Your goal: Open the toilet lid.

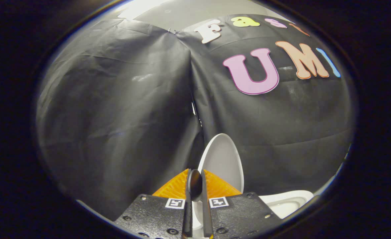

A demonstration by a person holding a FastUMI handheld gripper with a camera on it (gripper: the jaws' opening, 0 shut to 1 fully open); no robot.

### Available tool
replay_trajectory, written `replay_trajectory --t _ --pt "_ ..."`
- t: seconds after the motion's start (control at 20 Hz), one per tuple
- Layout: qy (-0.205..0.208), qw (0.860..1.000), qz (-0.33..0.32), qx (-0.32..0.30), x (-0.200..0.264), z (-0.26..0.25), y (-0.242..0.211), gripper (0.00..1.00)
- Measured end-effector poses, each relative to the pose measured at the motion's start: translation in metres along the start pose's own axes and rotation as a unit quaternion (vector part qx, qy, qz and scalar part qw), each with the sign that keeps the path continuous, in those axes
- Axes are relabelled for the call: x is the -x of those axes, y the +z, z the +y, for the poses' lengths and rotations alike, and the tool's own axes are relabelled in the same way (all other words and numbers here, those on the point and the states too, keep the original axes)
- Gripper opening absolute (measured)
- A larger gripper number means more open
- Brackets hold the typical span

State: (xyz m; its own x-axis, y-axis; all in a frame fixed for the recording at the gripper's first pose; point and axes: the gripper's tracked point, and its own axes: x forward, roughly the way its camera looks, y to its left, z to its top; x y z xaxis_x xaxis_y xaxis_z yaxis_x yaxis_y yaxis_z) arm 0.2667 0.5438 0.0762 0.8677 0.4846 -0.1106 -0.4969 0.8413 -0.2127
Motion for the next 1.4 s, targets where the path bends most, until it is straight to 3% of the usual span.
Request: replay_trajectory --t 0.35,0.6,0.9,1.2,1.4 --pt "0.016 1.0 0.008 0.022 -0.014 0.016 -0.003 0.14" --pt "0.022 0.998 0.014 0.057 -0.011 0.019 -0.007 0.36" --pt "0.048 0.996 -0.025 0.076 0.008 0.029 0.007 0.62" --pt "0.076 0.991 -0.08 0.073 0.039 0.031 0.047 0.69" --pt "0.039 0.989 -0.121 0.069 0.071 0.005 0.073 0.71"
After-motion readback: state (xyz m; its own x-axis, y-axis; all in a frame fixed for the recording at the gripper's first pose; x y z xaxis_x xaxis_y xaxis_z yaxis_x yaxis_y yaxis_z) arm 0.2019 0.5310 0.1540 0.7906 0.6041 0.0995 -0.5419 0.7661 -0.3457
